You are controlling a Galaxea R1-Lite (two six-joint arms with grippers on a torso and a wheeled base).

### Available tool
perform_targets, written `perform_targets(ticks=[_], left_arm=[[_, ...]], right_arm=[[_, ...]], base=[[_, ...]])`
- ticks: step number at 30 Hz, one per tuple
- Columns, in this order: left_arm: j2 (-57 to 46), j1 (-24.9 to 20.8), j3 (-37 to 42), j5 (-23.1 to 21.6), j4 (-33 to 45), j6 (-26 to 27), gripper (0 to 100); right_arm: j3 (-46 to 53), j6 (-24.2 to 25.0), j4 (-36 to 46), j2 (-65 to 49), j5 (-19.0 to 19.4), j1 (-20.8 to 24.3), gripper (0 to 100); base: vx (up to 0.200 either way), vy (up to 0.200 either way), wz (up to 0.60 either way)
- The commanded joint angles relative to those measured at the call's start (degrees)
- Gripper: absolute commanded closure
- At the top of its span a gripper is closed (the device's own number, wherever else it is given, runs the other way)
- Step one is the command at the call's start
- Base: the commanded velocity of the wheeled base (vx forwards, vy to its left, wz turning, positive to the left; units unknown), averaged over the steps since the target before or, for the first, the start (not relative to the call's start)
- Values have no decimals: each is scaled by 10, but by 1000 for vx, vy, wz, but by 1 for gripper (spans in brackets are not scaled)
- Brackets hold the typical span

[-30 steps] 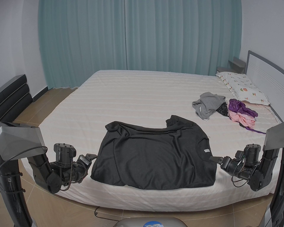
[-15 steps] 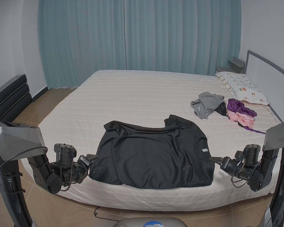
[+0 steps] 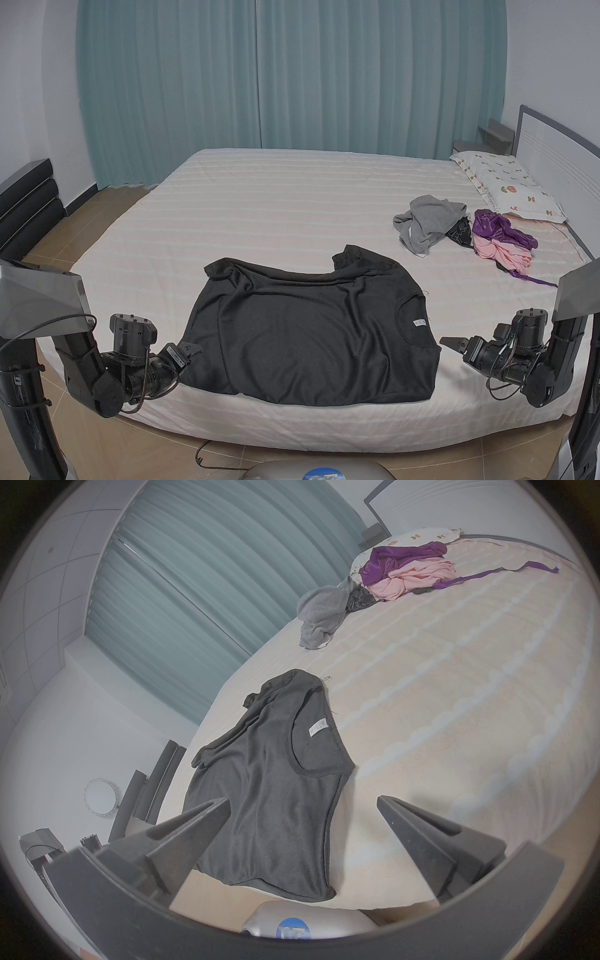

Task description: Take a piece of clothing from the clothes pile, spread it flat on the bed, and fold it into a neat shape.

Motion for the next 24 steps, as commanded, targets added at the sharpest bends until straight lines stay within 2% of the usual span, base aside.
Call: perform_targets(ticks=[1,16,20,21,24], left_arm=[[16,5,6,18,-1,26,0],[86,4,-27,64,-8,77,0],[106,8,-60,76,-8,91,0],[109,9,-64,79,-8,92,100],[114,11,-73,84,-7,100,100]], right_arm=[[0,0,0,11,-1,1,0],[0,0,-1,18,-2,7,0],[1,-1,-1,19,-2,7,0],[1,-1,-1,19,-2,7,0],[1,-1,0,20,-2,7,0]], base=[[0,0,0],[0,0,0],[0,0,0],[0,0,0],[0,0,0]])
